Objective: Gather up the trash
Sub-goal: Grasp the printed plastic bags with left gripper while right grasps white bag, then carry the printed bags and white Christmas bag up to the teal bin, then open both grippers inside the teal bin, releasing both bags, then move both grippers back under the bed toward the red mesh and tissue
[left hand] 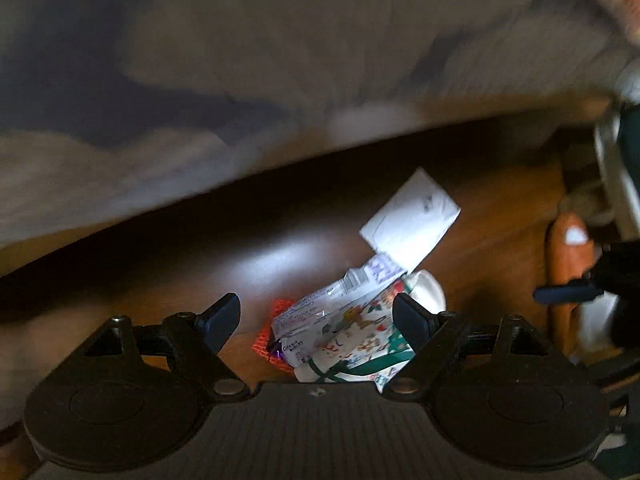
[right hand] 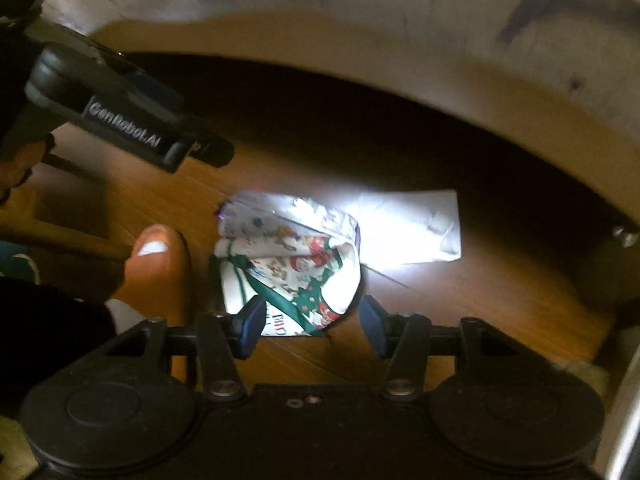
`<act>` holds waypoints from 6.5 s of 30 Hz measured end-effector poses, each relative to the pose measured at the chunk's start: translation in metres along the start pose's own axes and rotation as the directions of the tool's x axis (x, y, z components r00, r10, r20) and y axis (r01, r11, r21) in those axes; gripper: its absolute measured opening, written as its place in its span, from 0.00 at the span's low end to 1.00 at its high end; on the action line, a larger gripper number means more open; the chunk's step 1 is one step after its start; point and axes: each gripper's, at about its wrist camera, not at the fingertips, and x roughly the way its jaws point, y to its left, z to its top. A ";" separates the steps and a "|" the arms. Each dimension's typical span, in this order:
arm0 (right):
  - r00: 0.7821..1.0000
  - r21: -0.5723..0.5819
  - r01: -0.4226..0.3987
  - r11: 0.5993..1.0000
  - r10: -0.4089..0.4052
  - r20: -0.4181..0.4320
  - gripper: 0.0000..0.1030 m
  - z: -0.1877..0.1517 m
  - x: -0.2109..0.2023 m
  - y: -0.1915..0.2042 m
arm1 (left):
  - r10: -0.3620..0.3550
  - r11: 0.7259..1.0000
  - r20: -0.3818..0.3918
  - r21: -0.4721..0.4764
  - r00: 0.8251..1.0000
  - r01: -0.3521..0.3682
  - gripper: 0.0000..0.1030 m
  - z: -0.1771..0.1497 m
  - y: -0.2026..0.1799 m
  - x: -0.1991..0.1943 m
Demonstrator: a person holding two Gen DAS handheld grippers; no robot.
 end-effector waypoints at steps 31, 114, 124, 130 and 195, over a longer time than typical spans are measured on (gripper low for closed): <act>0.971 0.001 -0.067 0.998 0.065 -0.231 0.06 0.012 0.144 -0.026 | -0.199 0.974 -0.182 0.075 0.963 0.215 0.33 -0.001 0.003 0.156; 0.571 0.616 0.188 0.765 -0.595 0.566 0.02 -0.248 -0.491 -0.195 | -0.270 0.930 0.392 0.343 0.879 0.133 0.28 0.094 -0.472 -0.326; 0.672 0.633 0.133 0.763 -0.539 0.508 0.02 -0.232 -0.439 -0.246 | -0.194 0.932 0.313 0.354 0.930 0.075 0.28 0.130 -0.496 -0.256; 0.734 0.635 0.101 0.766 -0.488 0.472 0.02 -0.225 -0.404 -0.263 | -0.185 0.906 0.291 0.420 0.939 0.048 0.29 0.139 -0.512 -0.231; 0.678 0.399 0.050 0.915 -0.325 0.660 0.51 -0.206 -0.469 -0.067 | -0.219 0.953 0.556 0.297 0.802 0.054 0.76 -0.023 -0.328 -0.398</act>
